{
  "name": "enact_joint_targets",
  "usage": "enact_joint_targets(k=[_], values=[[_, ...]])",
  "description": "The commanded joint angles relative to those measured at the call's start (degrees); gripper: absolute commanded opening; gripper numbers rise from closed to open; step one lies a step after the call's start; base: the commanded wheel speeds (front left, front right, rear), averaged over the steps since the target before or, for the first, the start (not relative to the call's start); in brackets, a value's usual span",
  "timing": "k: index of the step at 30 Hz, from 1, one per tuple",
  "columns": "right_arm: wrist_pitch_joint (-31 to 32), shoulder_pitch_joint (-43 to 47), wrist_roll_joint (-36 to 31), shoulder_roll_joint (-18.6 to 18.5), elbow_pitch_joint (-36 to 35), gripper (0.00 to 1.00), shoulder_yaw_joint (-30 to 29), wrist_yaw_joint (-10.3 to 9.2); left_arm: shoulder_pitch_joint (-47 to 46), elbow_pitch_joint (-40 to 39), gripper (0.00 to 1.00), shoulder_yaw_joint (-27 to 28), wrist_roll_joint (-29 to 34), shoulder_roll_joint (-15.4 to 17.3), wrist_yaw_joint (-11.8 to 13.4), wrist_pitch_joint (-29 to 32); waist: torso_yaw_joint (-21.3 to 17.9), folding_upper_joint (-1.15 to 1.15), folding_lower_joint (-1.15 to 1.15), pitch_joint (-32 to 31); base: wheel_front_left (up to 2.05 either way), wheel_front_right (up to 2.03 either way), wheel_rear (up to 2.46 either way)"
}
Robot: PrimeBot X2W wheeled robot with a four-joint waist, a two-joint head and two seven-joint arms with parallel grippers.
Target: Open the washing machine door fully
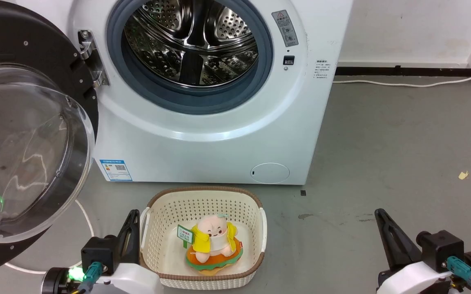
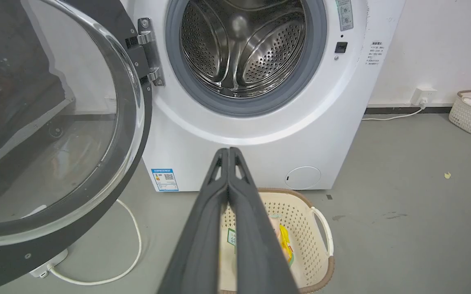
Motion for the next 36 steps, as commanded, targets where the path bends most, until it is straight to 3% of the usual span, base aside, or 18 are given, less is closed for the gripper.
enact_joint_targets(k=[1, 36], values=[[0.34, -0.71, -0.38, 0.25, -0.24, 0.00, 0.17, 0.04, -0.62, -0.42, 0.00, 0.54, 0.70, -0.32, -0.27, 0.31, 0.00, 0.00, 0.00, 0.00, 0.00, 0.00, 0.00], [2.03, -1.79, -1.47, 0.30, -0.43, 0.00, 0.51, 0.05, -1.16, -1.42, 0.00, 2.58, 3.30, -1.48, -1.84, 2.54, -0.06, 0.00, 0.00, 0.06, 0.00, 0.00, 0.00]])
